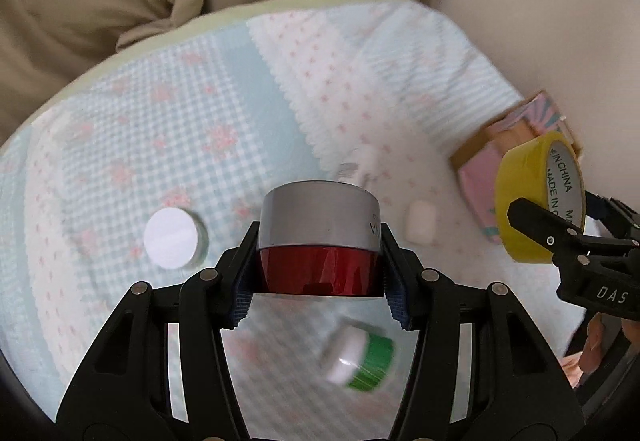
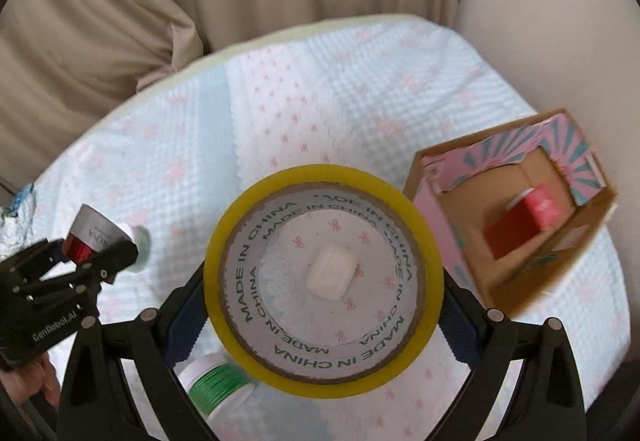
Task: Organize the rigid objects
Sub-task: 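Carry the tape roll and red-silver jar into the pink box and release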
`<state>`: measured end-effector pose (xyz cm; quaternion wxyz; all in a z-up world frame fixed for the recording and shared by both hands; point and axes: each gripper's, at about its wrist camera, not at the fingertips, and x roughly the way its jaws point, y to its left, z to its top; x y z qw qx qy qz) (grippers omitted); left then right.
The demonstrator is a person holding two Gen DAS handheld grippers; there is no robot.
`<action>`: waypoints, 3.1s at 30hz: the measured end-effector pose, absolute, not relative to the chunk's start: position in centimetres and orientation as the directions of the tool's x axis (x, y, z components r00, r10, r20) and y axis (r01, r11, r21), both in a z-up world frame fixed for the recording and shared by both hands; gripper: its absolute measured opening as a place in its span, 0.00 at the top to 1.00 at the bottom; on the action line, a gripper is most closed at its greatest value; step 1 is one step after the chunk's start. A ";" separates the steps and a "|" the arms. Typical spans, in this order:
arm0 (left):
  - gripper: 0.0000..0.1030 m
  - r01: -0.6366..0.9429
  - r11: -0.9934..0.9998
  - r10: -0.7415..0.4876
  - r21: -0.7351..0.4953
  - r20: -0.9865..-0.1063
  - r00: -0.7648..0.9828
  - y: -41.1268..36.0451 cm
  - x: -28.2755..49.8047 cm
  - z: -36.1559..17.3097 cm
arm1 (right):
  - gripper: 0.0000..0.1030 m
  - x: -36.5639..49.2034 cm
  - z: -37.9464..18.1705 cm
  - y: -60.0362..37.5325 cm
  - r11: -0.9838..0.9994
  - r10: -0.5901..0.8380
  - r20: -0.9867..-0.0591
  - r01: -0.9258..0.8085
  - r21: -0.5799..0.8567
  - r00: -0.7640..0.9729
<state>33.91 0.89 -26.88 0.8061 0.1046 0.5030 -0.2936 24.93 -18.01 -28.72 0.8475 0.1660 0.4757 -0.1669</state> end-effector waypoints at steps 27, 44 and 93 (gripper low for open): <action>0.51 0.546 0.811 -0.453 -0.211 -0.818 0.355 -9.5 19.7 -15.7 | 0.05 9.5 -16.8 -31.4 0.837 -0.092 -0.862 0.508 0.205 0.499; 0.51 0.464 0.836 -0.448 -0.292 -0.851 0.272 -26.5 21.7 -21.6 | 0.05 12.7 -22.8 -49.5 0.838 0.042 -0.911 0.482 0.255 0.410; 0.00 0.485 0.855 -0.295 -0.182 -0.941 0.167 -31.0 27.1 -27.2 | 0.00 18.4 -31.0 -57.0 0.678 0.220 -0.882 0.584 0.446 0.417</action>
